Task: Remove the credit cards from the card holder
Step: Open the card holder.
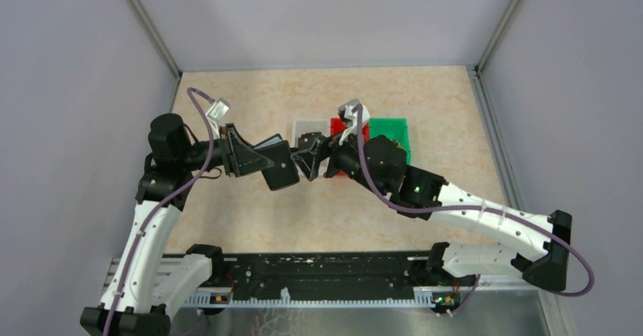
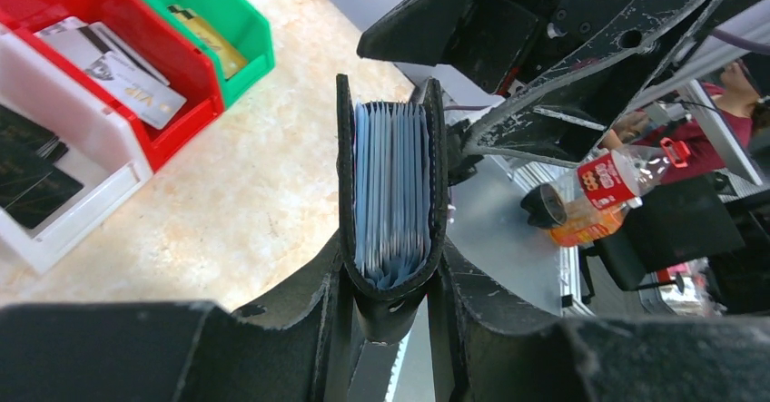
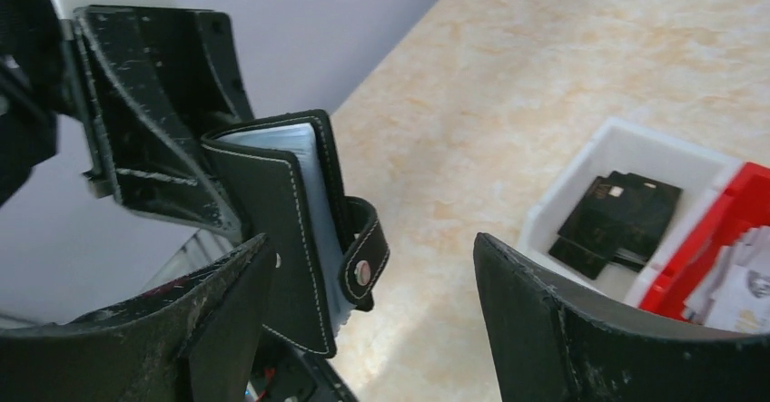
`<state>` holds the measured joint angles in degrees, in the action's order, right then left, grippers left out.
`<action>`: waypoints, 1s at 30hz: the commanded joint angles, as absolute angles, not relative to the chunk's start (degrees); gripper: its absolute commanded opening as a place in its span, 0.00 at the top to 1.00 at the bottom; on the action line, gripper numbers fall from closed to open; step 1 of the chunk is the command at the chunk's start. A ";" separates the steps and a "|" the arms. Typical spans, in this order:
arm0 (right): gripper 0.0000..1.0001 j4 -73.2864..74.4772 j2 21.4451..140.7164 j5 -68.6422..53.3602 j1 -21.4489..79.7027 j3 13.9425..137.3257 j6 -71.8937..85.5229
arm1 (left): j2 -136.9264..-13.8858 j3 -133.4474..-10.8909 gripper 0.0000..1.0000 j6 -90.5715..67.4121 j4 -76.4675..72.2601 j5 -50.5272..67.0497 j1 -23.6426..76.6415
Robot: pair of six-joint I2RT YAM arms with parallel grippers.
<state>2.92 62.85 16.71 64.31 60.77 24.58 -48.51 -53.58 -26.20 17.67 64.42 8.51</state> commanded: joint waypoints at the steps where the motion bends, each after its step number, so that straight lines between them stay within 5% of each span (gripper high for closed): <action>1: 0.23 -2.46 60.71 9.32 63.87 59.92 27.76 | -47.65 -56.19 1.00 -30.21 10.05 70.18 8.61; 15: 0.53 -4.64 58.41 15.51 63.82 57.02 30.08 | -46.08 -56.87 1.00 -35.85 5.92 72.23 8.61; 30: 0.64 -24.01 61.37 8.63 63.83 52.24 37.18 | -45.11 -56.78 1.00 -37.54 4.35 73.23 8.61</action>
<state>-15.27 60.64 11.29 64.20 52.03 34.79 -46.19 -54.61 -36.62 7.53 71.64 8.51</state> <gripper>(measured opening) 0.400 0.365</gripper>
